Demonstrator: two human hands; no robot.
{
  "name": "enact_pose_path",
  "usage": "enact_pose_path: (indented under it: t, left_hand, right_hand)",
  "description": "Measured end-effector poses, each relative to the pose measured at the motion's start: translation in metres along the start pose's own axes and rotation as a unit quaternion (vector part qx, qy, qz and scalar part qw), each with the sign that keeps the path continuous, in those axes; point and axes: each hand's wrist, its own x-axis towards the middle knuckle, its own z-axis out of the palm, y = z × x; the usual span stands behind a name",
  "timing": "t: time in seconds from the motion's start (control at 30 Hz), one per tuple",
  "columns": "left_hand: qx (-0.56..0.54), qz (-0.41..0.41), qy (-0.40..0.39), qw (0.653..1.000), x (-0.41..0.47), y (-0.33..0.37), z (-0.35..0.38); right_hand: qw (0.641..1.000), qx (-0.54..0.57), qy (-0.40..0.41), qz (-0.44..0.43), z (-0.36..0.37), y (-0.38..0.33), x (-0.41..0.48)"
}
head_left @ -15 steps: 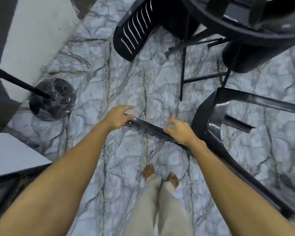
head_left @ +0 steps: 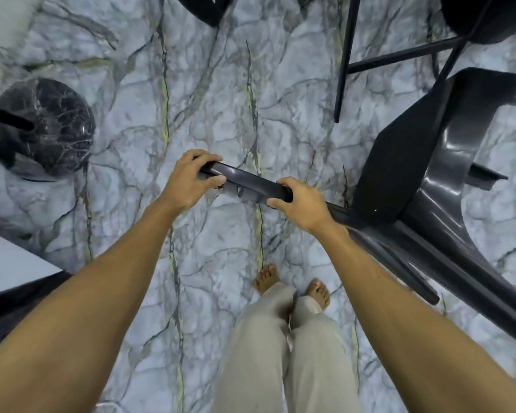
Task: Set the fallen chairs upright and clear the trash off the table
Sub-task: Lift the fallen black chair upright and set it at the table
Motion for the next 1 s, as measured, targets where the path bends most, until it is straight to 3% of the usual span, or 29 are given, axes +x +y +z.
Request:
enact_pose_path:
  t: [0.2, 0.47, 0.73, 1.0]
  left_hand:
    - [-0.059, 0.002, 0.031, 0.998, 0.002, 0.005, 0.002]
    - [-0.017, 0.013, 0.051, 0.998, -0.025, 0.036, -0.004]
    - [0.024, 0.064, 0.062, 0.996, -0.077, 0.116, -0.024]
    - [-0.177, 0.083, -0.049, 0.980, -0.138, 0.207, -0.048]
  right_hand:
    - [1.000, 0.018, 0.017, -0.010, 0.004, 0.002, 0.003]
    - [0.998, 0.053, 0.022, -0.026, -0.011, -0.015, -0.018]
    - [0.995, 0.058, 0.036, -0.073, -0.064, -0.027, -0.089]
    - [0.991, 0.091, 0.079, -0.065, -0.130, -0.009, -0.198]
